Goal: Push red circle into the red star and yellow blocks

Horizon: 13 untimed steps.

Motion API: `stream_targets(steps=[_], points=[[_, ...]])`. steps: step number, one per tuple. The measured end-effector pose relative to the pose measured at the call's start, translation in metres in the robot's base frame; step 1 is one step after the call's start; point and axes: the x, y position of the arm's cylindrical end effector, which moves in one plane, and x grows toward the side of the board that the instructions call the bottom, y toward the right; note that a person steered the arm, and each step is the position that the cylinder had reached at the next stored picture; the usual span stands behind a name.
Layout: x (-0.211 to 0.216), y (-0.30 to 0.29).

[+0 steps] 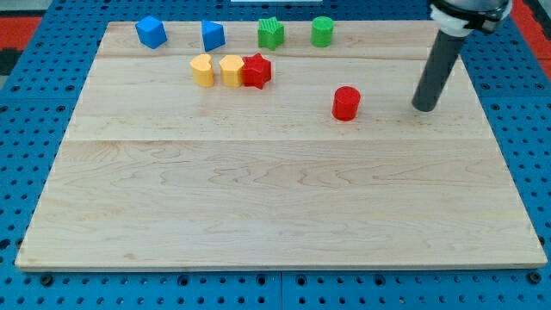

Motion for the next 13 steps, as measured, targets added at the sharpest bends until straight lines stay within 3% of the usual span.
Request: stream_targets(steps=[1, 3, 4, 7, 9, 13], points=[[-0.001, -0.050], [0.024, -0.089], [0.007, -0.118], [-0.040, -0.124], [-0.044, -0.067], [-0.066, -0.118]])
